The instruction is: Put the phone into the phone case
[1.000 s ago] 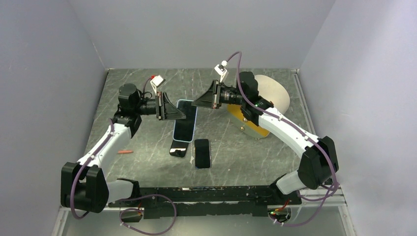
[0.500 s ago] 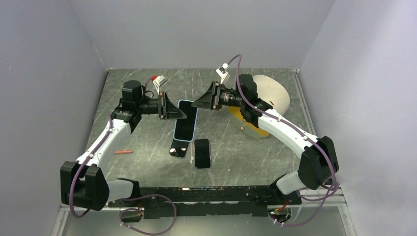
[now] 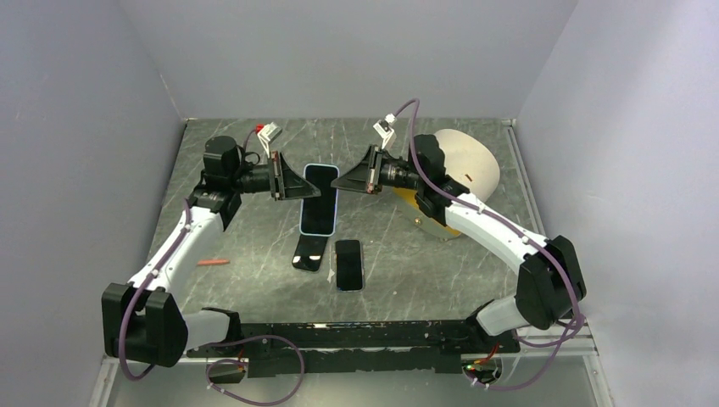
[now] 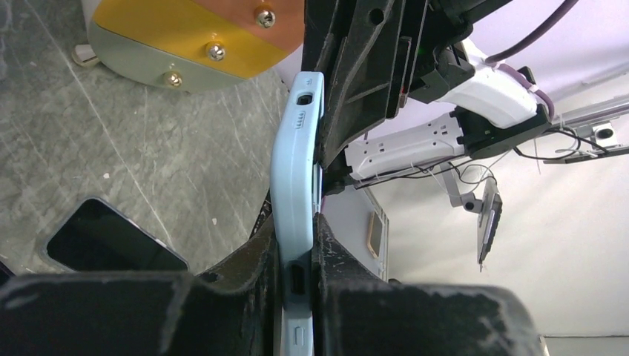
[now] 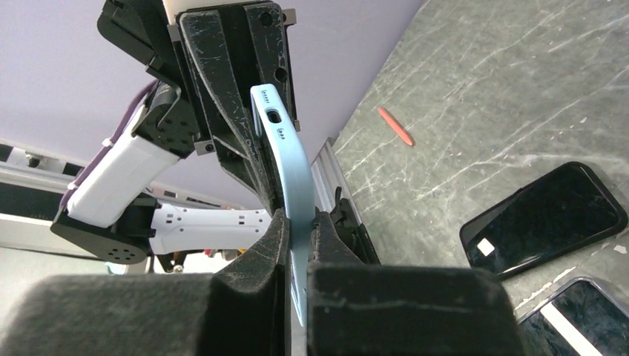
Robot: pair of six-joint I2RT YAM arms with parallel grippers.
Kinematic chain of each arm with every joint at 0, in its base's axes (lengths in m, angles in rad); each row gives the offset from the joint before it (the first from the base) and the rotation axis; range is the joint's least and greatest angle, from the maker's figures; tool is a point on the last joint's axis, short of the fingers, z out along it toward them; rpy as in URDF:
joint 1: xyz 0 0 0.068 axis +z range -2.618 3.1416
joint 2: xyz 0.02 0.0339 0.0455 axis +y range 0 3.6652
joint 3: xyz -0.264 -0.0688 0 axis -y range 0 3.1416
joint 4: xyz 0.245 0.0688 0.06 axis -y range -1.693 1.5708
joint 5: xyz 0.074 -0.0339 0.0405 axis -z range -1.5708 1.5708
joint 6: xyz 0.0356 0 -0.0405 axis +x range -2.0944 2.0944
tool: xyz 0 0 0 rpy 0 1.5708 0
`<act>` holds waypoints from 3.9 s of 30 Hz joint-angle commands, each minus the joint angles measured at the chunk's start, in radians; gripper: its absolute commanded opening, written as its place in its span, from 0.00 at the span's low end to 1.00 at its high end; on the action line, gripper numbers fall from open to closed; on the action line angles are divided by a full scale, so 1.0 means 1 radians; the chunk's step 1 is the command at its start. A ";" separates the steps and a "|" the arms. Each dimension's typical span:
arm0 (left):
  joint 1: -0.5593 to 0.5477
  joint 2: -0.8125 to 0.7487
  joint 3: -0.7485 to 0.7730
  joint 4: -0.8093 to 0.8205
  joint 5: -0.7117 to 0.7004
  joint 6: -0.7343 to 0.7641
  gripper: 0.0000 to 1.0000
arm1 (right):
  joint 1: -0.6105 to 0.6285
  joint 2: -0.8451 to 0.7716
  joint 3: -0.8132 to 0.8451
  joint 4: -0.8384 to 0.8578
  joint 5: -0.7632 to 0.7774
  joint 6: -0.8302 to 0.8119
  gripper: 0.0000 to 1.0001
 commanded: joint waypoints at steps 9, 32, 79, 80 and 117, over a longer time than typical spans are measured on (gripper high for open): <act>0.000 -0.012 0.051 -0.189 -0.105 0.169 0.06 | 0.009 -0.061 -0.016 0.040 0.056 0.077 0.24; 0.292 0.152 0.075 -0.691 -0.372 0.469 0.08 | 0.003 -0.267 0.064 -0.374 0.285 -0.198 0.99; 0.306 0.386 0.230 -0.822 -0.800 0.607 0.63 | -0.058 -0.401 -0.010 -0.533 0.397 -0.356 0.99; 0.303 0.357 0.230 -0.806 -0.788 0.603 0.74 | -0.059 -0.397 -0.004 -0.541 0.399 -0.378 0.99; 0.267 -0.253 0.166 -0.476 -0.340 0.246 0.94 | -0.058 -0.452 0.091 -0.693 0.678 -0.436 0.99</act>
